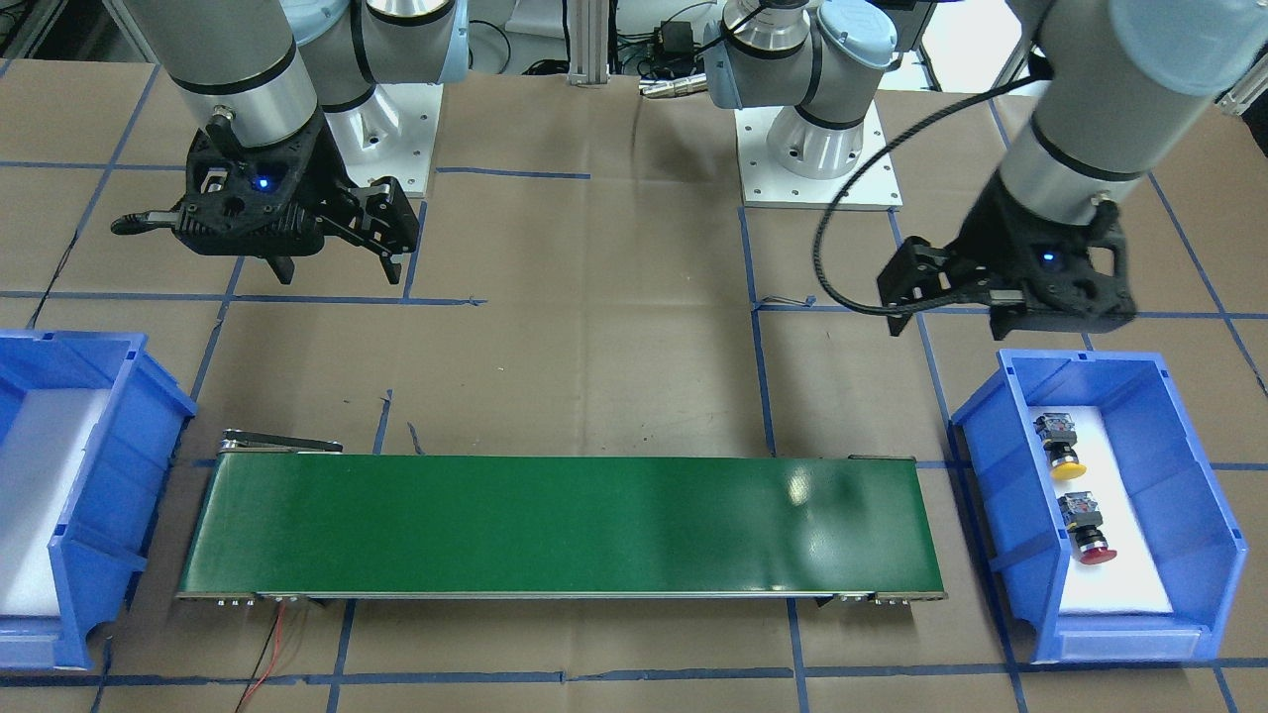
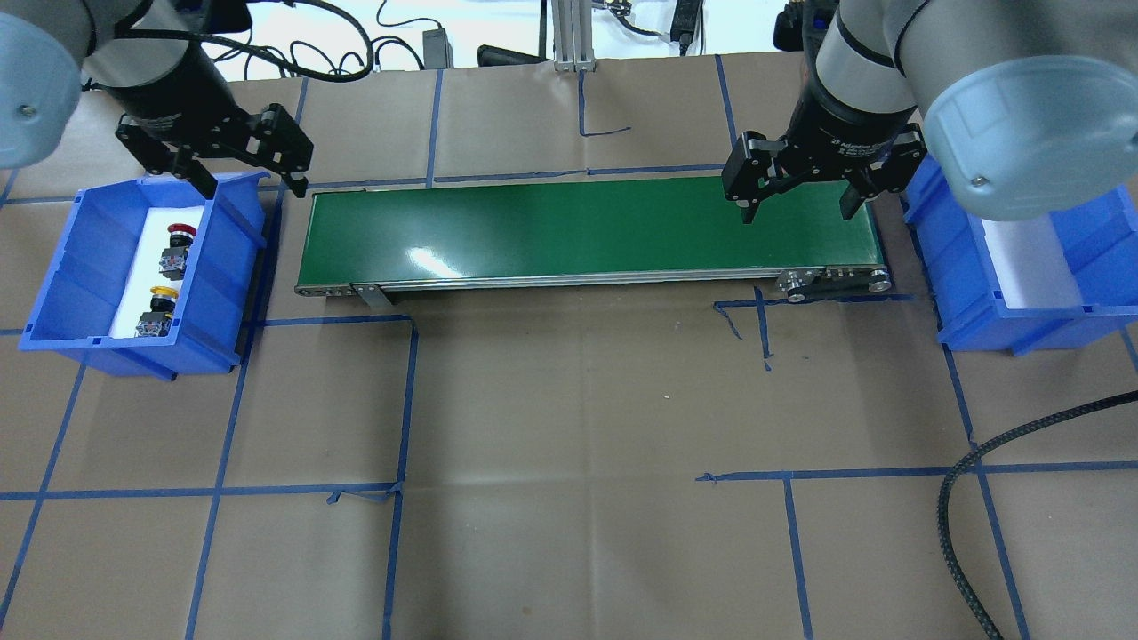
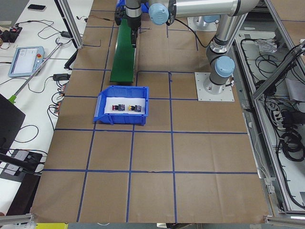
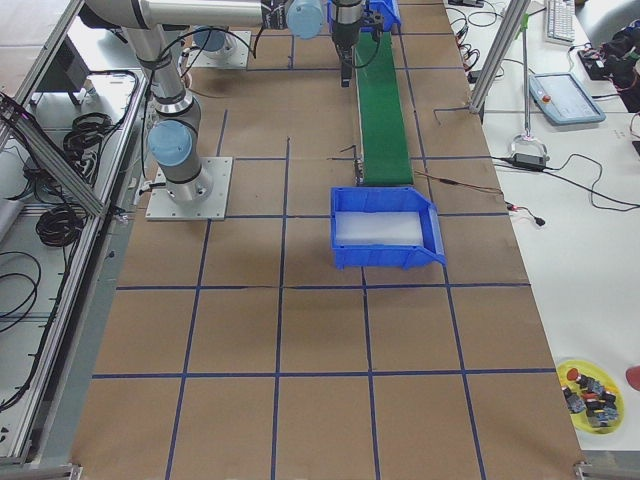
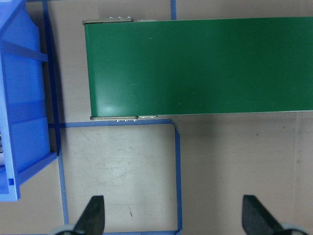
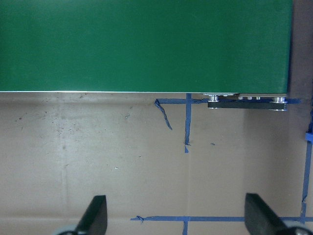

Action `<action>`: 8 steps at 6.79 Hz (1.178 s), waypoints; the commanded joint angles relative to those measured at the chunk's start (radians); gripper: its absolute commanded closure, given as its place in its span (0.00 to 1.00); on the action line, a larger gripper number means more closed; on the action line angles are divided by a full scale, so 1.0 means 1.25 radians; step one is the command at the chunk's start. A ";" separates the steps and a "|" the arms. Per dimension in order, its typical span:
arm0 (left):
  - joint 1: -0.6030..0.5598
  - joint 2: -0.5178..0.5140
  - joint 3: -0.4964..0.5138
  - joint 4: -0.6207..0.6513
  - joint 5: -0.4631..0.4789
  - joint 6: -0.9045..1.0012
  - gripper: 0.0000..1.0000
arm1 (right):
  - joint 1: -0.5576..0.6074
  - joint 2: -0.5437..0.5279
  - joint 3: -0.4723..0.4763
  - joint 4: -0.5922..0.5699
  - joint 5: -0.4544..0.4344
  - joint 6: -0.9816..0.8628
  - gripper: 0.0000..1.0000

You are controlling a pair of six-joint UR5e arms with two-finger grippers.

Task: Transport two buttons from left to right
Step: 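Move the left gripper down into the bin toward the yellow button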

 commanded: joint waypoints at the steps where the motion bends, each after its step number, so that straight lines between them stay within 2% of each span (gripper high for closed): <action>1: 0.178 -0.030 -0.009 0.002 -0.001 0.206 0.00 | 0.000 0.000 0.000 0.001 -0.001 0.000 0.00; 3: 0.291 -0.048 -0.019 0.046 -0.001 0.276 0.00 | 0.000 0.001 0.000 0.000 0.002 0.000 0.00; 4: 0.318 -0.049 -0.032 0.065 -0.001 0.285 0.00 | 0.000 0.003 0.000 -0.002 0.004 0.000 0.00; 7: 0.326 -0.087 -0.124 0.231 -0.007 0.305 0.00 | -0.001 0.005 -0.003 -0.008 0.004 0.000 0.00; 8: 0.327 -0.102 -0.143 0.253 -0.009 0.307 0.00 | -0.001 0.001 -0.002 -0.009 0.005 0.000 0.00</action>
